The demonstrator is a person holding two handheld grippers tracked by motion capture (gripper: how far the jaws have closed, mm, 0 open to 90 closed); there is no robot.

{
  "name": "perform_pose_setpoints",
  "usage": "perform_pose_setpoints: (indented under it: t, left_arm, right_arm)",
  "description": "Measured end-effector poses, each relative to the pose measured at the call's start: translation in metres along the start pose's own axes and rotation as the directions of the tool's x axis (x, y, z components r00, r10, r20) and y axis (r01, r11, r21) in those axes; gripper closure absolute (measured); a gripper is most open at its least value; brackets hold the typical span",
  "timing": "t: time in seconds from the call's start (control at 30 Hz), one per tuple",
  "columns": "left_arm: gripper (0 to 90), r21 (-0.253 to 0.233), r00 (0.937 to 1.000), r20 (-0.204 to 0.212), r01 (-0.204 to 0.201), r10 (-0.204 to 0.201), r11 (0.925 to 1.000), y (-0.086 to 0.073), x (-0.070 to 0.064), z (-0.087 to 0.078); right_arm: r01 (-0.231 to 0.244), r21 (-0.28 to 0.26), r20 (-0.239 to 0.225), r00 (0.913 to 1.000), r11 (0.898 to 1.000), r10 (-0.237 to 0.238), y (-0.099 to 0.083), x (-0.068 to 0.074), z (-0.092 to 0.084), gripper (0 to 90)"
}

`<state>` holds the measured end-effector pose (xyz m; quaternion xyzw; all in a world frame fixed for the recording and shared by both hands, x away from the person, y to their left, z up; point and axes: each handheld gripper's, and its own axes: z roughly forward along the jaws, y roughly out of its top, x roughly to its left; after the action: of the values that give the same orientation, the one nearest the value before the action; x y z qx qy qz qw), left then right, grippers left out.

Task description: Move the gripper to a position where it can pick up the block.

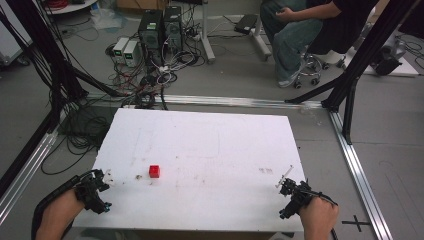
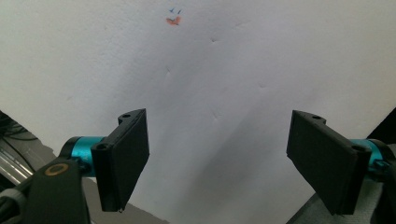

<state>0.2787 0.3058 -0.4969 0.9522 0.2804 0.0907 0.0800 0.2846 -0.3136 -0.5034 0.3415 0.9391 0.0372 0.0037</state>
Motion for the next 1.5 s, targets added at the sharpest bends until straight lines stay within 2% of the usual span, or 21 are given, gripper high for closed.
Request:
perform_pose_setpoints:
  t: [0.1, 0.17, 0.43, 0.63, 0.77, 0.8, 0.83, 0.87, 0.9, 0.97, 1.0, 1.03, 1.07, 1.17, 1.2, 1.23, 1.27, 1.37, 1.43, 1.5]
  left_arm:
    - [21.4, 0.001, 1.0000, 0.001, 0.000, 0.000, 1.0000, 0.000, 0.000, 0.001]
    - [21.4, -0.008, 0.9999, 0.001, 0.014, -0.014, 0.9999, 0.000, -0.001, 0.001]
    - [21.4, 0.000, 1.0000, 0.004, 0.002, -0.002, 1.0000, -0.001, 0.000, 0.001]
    - [21.4, -0.002, 0.9999, 0.012, -0.003, 0.003, 1.0000, 0.000, -0.001, 0.001]
    - [21.4, -0.006, 0.9996, 0.011, -0.025, 0.025, 0.9997, 0.004, -0.003, 0.001]
    - [21.4, -0.004, 0.9989, 0.017, -0.045, 0.045, 0.9990, 0.008, -0.005, 0.003]
    - [21.4, -0.004, 0.9989, 0.017, -0.045, 0.045, 0.9990, 0.008, -0.005, 0.003]
    - [21.4, -0.004, 0.9972, 0.018, -0.072, 0.072, 0.9974, 0.013, -0.007, 0.003]
    - [21.4, -0.004, 0.9972, 0.018, -0.072, 0.072, 0.9974, 0.013, -0.007, 0.003]
    - [21.4, -0.004, 0.9948, 0.026, -0.098, 0.099, 0.9951, 0.018, -0.008, 0.002]
    - [21.4, 0.001, 0.9912, 0.030, -0.129, 0.129, 0.9917, 0.023, -0.006, 0.001]
    - [21.4, 0.001, 0.9912, 0.030, -0.129, 0.129, 0.9917, 0.023, -0.006, 0.001]
    - [21.4, -0.001, 0.9883, 0.040, -0.147, 0.147, 0.9891, 0.028, -0.005, 0.001]
    - [21.4, 0.007, 0.9847, 0.044, -0.169, 0.169, 0.9856, 0.032, -0.003, 0.001]
    - [21.4, 0.025, 0.9791, 0.055, -0.197, 0.196, 0.9800, 0.036, 0.000, 0.001]
    - [21.4, 0.025, 0.9791, 0.055, -0.197, 0.196, 0.9800, 0.036, 0.000, 0.001]
    - [21.4, 0.049, 0.9757, 0.052, -0.215, 0.213, 0.9753, 0.040, 0.003, 0.000]
    - [21.4, 0.049, 0.9722, 0.063, -0.229, 0.226, 0.9723, 0.045, 0.006, 0.000]
    - [21.4, 0.056, 0.9672, 0.065, -0.249, 0.246, 0.9668, 0.049, 0.009, -0.001]
    - [21.4, 0.064, 0.9591, 0.069, -0.279, 0.274, 0.9583, 0.054, 0.011, -0.002]
  right_arm:
    - [-0.005, -0.002, 0.002, 1.0000, 1.000, 0.005, 0.001, 0.001, -0.002, 10.7]
    - [-0.002, -0.001, -0.002, 1.0000, 1.000, 0.002, 0.001, 0.001, -0.002, 10.6]
    - [0.005, 0.002, -0.005, 1.0000, 1.000, -0.004, 0.003, 0.002, -0.003, 10.7]
    - [0.002, -0.015, -0.002, 1.0000, 1.000, -0.003, 0.003, 0.001, -0.003, 10.7]
    - [0.003, -0.019, -0.001, 1.0000, 1.000, -0.003, 0.004, 0.002, -0.004, 10.6]
    - [0.001, -0.016, -0.004, 1.0000, 1.000, -0.001, 0.004, 0.003, -0.004, 10.6]
    - [0.001, -0.016, -0.004, 1.0000, 1.000, -0.001, 0.004, 0.003, -0.004, 10.6]
    - [0.003, -0.023, -0.004, 1.0000, 1.000, -0.003, 0.003, 0.003, -0.004, 10.6]
    - [0.003, -0.023, -0.004, 1.0000, 1.000, -0.003, 0.003, 0.003, -0.004, 10.6]
    - [0.002, -0.023, -0.003, 1.0000, 1.000, -0.002, 0.003, 0.003, -0.005, 10.6]
    - [0.003, -0.026, -0.001, 1.0000, 1.000, -0.003, 0.003, 0.003, -0.005, 10.7]
    - [0.003, -0.026, -0.001, 1.0000, 1.000, -0.003, 0.003, 0.003, -0.005, 10.7]
    - [0.009, -0.025, -0.007, 0.9999, 1.000, -0.009, 0.003, 0.004, -0.004, 10.6]
    - [0.010, -0.027, -0.005, 0.9999, 1.000, -0.010, 0.004, 0.004, -0.004, 10.6]
    - [0.011, -0.033, -0.004, 0.9999, 0.999, -0.011, 0.003, 0.003, -0.003, 10.7]
    - [0.011, -0.033, -0.004, 0.9999, 0.999, -0.011, 0.003, 0.003, -0.003, 10.7]
    - [0.006, -0.035, -0.005, 1.0000, 0.999, -0.006, 0.002, 0.002, -0.004, 10.6]
    - [-0.005, -0.036, -0.004, 1.0000, 0.999, 0.005, 0.001, 0.001, -0.003, 10.7]
    - [-0.015, -0.041, -0.006, 0.9999, 0.999, 0.015, -0.001, 0.001, -0.004, 10.6]
    - [-0.014, -0.046, -0.003, 0.9999, 0.999, 0.014, -0.002, 0.001, -0.004, 10.6]
